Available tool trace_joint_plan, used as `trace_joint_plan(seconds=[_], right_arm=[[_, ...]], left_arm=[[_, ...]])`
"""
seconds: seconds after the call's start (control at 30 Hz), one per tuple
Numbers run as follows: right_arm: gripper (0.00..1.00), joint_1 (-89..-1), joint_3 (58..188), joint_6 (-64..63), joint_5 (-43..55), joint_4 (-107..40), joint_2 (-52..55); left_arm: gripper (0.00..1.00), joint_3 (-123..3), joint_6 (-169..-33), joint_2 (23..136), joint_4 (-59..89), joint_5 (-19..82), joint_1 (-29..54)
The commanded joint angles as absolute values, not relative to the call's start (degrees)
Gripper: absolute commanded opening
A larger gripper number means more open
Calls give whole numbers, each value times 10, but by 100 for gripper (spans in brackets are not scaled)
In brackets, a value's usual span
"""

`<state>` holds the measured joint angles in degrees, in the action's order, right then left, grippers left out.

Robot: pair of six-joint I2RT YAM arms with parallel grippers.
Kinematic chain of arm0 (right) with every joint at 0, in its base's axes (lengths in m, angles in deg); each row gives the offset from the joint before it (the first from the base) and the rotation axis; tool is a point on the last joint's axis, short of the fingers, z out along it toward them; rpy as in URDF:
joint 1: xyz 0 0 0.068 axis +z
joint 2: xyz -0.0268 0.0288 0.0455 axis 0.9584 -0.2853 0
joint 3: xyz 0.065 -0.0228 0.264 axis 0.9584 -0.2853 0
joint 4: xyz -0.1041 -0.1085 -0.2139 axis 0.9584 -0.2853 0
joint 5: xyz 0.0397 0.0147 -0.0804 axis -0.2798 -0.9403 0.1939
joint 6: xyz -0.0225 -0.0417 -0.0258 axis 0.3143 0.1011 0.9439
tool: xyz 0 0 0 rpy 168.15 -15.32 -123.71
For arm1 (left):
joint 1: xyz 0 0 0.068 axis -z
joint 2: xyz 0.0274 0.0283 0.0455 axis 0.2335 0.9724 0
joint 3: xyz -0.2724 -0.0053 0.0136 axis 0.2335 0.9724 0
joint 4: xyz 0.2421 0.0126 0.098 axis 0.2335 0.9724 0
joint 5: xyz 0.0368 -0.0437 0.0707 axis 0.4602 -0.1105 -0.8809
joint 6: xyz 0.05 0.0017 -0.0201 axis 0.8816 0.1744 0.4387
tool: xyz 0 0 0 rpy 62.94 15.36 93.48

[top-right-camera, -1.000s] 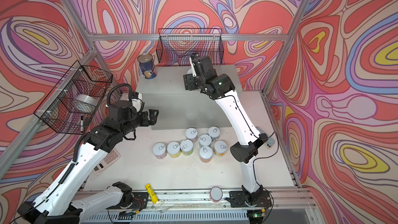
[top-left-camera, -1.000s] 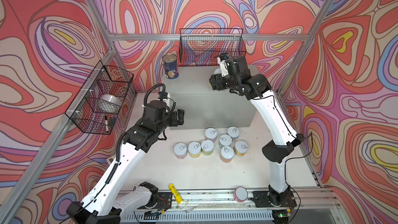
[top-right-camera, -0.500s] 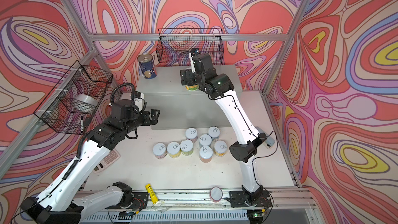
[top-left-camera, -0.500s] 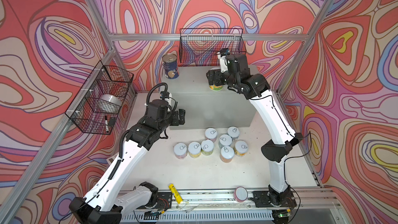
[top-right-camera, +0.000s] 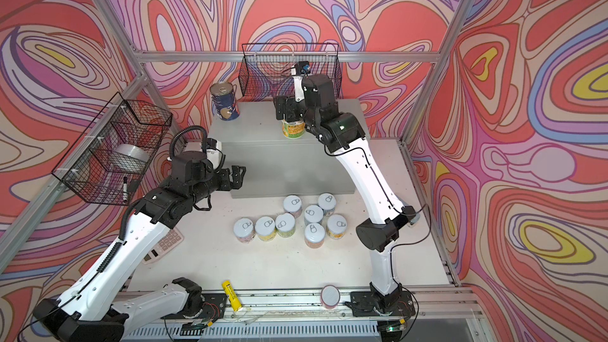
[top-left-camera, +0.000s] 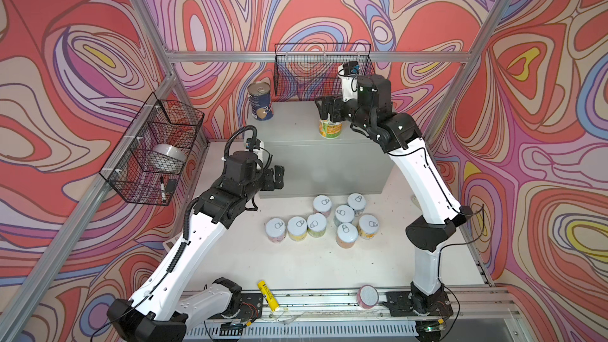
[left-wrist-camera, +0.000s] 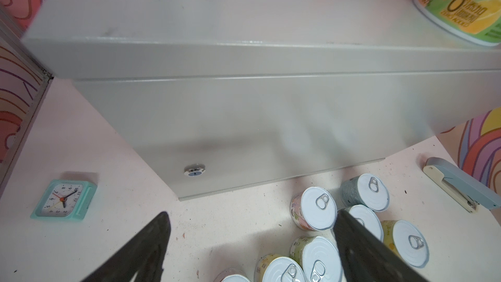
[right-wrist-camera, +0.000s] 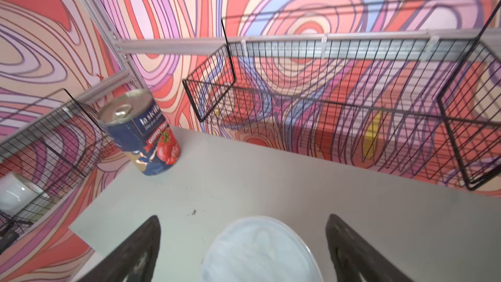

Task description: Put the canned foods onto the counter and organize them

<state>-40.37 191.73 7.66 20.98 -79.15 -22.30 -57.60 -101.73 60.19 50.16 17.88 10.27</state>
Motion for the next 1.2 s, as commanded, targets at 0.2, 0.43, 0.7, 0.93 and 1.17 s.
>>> trace_joint_plan(seconds=[0.2,0.43,0.7,0.93,1.17], right_arm=[[95,-406,1785,79,309,-714,-78],[93,-406,1647,54,364,-714,-9],[93,-406,1571,54,399,-699,10],[93,-406,1544,64,414,-689,-7],[96,-410,1532,74,376,-645,-33]], left_arm=[[96,-652,-972,574,540,130,82],[96,-735,-956,591,566,102,41],[96,-804,-966,639,567,142,-12],[96,-825,-976,673,562,191,-52],[96,-820,-986,699,542,228,-82]])
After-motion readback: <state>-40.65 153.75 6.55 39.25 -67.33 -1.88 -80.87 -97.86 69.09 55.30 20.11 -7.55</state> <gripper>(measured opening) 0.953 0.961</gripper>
